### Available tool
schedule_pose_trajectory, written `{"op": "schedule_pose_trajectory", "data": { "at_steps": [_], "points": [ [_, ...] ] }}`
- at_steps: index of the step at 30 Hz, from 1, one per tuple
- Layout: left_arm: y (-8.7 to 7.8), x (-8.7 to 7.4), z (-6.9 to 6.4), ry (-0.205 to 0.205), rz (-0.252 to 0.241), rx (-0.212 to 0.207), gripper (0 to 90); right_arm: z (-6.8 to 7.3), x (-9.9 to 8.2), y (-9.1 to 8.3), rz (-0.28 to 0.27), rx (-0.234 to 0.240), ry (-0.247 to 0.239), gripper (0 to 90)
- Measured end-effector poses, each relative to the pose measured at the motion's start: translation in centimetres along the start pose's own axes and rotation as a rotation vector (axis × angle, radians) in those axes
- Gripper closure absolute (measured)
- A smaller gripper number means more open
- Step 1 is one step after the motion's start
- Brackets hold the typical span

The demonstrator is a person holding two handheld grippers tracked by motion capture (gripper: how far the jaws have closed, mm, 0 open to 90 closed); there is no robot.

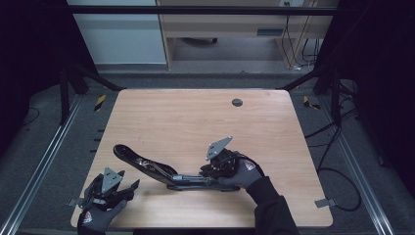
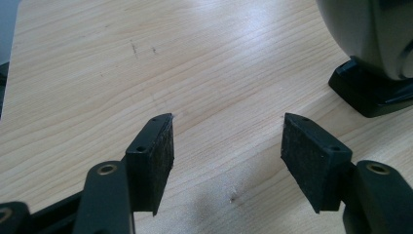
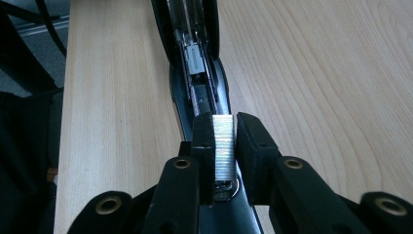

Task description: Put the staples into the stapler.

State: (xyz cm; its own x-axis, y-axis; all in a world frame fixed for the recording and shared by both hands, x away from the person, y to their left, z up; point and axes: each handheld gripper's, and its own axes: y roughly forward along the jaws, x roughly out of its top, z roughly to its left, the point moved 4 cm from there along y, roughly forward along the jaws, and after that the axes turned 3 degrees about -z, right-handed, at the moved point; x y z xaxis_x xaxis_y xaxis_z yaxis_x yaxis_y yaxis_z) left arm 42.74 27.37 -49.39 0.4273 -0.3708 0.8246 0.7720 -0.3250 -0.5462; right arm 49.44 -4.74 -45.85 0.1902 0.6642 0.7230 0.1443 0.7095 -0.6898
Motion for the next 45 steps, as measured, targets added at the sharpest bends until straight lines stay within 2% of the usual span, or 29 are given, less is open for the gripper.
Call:
{"op": "schedule_pose_trajectory", "data": {
  "at_steps": [28, 45],
  "points": [
    [0.0, 0.0, 0.0, -0.004, 0.0, -0.002, 36.6, 0.0, -0.4, 1.2, 0.038, 0.039, -0.021, 78.4],
    [0.0, -0.1, 0.1, -0.003, 0.001, -0.001, 36.5, 0.0, -0.3, 1.3, 0.042, 0.059, -0.038, 78.5]
  ]
}}
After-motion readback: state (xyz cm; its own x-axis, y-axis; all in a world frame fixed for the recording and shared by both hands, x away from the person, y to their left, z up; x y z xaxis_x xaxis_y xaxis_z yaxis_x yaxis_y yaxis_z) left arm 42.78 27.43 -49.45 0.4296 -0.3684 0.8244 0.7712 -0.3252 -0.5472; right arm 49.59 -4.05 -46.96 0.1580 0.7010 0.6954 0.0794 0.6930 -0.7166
